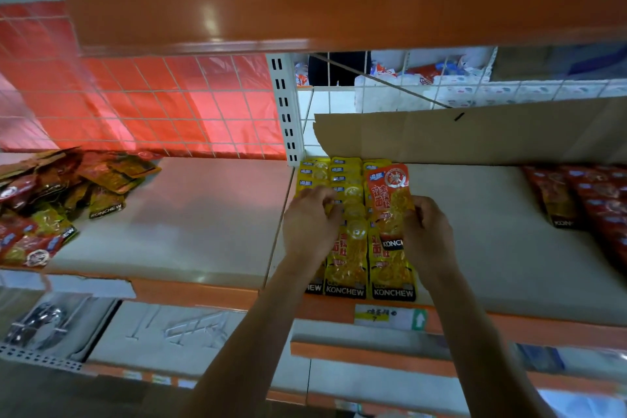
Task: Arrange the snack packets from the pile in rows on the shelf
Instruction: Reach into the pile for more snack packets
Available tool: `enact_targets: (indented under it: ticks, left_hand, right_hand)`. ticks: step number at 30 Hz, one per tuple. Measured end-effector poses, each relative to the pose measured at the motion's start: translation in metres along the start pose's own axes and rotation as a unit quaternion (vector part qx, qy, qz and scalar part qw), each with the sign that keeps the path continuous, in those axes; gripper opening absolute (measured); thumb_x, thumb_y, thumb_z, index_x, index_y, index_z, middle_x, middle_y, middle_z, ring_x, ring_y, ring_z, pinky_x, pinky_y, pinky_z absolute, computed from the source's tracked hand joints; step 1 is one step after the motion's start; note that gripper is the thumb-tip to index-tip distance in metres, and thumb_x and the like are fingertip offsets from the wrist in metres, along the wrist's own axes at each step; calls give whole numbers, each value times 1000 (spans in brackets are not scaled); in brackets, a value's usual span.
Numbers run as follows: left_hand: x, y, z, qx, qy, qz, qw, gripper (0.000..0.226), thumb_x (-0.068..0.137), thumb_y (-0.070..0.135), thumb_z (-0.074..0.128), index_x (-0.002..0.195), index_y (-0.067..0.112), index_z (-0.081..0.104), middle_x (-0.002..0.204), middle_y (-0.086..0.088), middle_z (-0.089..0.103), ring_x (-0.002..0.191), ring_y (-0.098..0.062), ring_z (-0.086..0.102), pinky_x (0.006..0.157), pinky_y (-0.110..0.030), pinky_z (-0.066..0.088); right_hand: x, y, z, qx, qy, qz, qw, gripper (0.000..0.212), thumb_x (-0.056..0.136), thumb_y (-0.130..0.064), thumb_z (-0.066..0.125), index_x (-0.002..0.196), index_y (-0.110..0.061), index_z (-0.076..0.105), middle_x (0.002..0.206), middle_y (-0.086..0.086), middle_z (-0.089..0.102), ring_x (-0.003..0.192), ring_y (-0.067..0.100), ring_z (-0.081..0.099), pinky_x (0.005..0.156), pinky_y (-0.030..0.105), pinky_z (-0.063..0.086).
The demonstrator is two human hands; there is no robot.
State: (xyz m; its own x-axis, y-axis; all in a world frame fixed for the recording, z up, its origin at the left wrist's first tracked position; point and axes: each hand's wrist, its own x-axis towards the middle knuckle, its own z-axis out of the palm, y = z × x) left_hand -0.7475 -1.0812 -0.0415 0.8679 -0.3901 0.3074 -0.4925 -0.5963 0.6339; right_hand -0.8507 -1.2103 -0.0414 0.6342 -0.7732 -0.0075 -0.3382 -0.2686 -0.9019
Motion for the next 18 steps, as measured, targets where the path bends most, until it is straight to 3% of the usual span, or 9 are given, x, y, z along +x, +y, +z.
enact_targets:
  ticks: [7,10,13,15,18]
  left_hand:
    - [-7,42,32,0,-58,107,993,29,90,24,62,119,17,64,111,-5,67,103,-21,61,81,-31,46]
    - [-11,63,46,-50,-73,124,988,27,94,23,57,118,13,63,101,-9,71,93,-25,66,75,-32,49]
    - [-13,89,64,-125,-123,67,982,32,96,27,55,126,14,56,94,-5,71,83,-17,67,64,-21,43]
    - [-14,107,82,-187,-171,11,967,41,92,31,63,129,17,51,95,1,67,79,-8,64,62,-14,45]
    - [-14,131,112,-240,-189,-56,951,53,84,32,72,131,27,48,94,3,66,84,-10,66,73,-27,55]
  right_hand:
    - [-11,13,-21,67,24,42,997,26,87,-12,45,104,-16,64,92,3,69,84,21,66,74,39,55]
    - [-7,22,-34,85,57,43,994,35,71,-21,41,97,-18,65,90,6,69,85,27,66,77,48,55]
    - [4,34,-53,109,69,54,990,34,69,-22,41,94,-18,64,89,7,69,83,27,67,77,52,55]
    - [13,43,-70,98,74,50,991,27,78,-19,44,96,-19,65,90,6,69,84,25,67,77,50,56]
    - [28,59,-98,48,75,20,996,22,92,-22,46,103,-16,64,91,4,68,84,24,66,71,43,55]
